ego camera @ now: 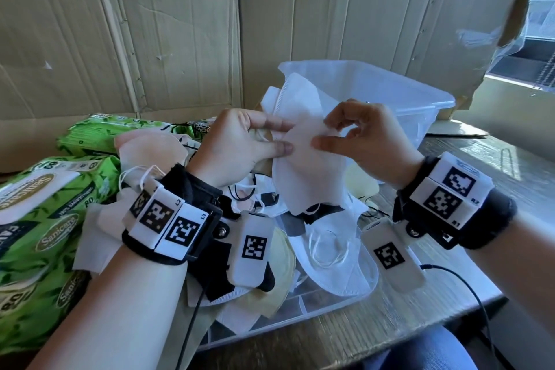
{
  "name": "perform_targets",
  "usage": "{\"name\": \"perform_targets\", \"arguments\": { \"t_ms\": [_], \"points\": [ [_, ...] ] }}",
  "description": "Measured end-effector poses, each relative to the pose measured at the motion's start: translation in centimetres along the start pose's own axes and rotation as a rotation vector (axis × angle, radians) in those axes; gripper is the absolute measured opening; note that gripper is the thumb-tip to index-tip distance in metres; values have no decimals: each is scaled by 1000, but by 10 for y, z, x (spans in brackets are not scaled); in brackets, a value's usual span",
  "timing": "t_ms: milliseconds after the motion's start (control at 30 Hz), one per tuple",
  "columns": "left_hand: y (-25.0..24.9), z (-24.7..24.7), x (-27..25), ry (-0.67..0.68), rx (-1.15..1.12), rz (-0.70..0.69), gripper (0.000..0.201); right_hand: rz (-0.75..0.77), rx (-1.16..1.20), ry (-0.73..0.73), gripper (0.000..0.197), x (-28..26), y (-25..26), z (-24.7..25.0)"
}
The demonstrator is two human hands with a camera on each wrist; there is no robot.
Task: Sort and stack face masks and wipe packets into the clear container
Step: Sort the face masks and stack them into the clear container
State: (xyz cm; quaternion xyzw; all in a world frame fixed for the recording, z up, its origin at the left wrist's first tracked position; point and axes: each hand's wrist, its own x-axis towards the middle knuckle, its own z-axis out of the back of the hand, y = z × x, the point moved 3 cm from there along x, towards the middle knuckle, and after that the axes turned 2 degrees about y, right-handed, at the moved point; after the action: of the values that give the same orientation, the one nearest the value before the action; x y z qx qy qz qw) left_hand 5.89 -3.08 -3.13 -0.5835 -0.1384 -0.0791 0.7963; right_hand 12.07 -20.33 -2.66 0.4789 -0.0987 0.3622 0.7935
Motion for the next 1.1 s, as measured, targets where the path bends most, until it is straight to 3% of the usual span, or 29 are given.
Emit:
{"name": "perform_targets", "arguments": {
  "t_ms": [133, 233, 333, 400, 467, 567, 700, 833, 900, 1000, 1100],
  "points": [
    [-2, -1, -1, -14, 9, -13, 30, 79, 195, -62, 23, 0, 5, 4],
    [0, 0, 1, -2, 32, -47, 53, 93, 318, -96, 22, 2, 9, 13],
    [1, -1, 2, 21, -9, -82, 64, 75, 276, -38, 18, 5, 13, 17],
    [3, -2, 2, 53, -17, -79, 91, 77, 228, -32, 20, 7, 15, 18],
    [1, -4, 1, 77, -15, -88, 82, 50, 222, -42, 23, 8, 16, 17],
    [-4, -10, -2, 74, -18, -92, 29, 17, 197, -69, 29, 6, 16, 12],
    [-3, -11, -2, 53, 10, -107, 12, -17, 121, -87, 41, 7, 14, 9],
    [-3, -11, -2, 41, 50, -130, 12, -38, 75, -23, 25, 8, 15, 7],
    [-2, -12, -1, 51, 3, -151, 12, 16, 51, -106, 24, 7, 17, 11],
    [-2, -10, 2, 22, -74, -196, 30, 124, 19, -232, 17, 4, 23, 17],
    [1, -5, 5, -41, -45, -257, 43, 220, 20, -216, 12, -1, 25, 17]
  ]
}}
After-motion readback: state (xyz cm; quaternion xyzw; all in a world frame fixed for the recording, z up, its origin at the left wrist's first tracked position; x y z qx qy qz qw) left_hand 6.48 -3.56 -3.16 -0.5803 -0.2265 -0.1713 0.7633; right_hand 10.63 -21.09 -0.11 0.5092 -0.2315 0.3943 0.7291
